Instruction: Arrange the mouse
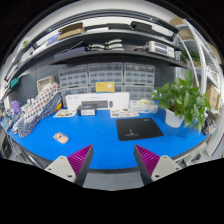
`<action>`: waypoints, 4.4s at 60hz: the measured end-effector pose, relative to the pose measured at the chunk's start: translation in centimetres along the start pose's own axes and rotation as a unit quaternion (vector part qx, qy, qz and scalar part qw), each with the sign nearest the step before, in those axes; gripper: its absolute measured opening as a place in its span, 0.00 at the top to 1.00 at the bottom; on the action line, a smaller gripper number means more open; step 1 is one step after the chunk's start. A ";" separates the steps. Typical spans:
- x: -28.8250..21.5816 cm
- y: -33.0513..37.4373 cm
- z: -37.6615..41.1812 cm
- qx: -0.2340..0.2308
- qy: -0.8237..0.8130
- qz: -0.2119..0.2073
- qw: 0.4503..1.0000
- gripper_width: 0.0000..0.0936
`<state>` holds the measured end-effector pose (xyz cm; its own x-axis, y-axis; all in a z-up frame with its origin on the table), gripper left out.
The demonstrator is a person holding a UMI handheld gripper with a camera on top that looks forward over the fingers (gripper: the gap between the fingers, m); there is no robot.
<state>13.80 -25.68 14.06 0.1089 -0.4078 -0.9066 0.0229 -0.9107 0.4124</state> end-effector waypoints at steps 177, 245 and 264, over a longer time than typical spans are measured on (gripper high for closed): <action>1.5 -31.4 -14.8 -0.039 0.001 0.190 0.981 0.66; -7.2 -6.3 1.1 -0.040 0.018 0.073 0.996 0.07; -8.9 -0.5 4.7 -0.045 0.029 0.034 0.998 0.07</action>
<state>8.15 -21.93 21.53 0.1698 -0.4622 -0.8704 0.1029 -0.8700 0.4821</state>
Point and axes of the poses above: the point between the fingertips, and its own axes, seen from behind it with the camera up: z to the left, x down, y backward, against the way the camera looks, the point moved 4 cm from there along y, backward, against the way the camera looks, and after that the axes turned 8 degrees about y, right-handed, at the moved point
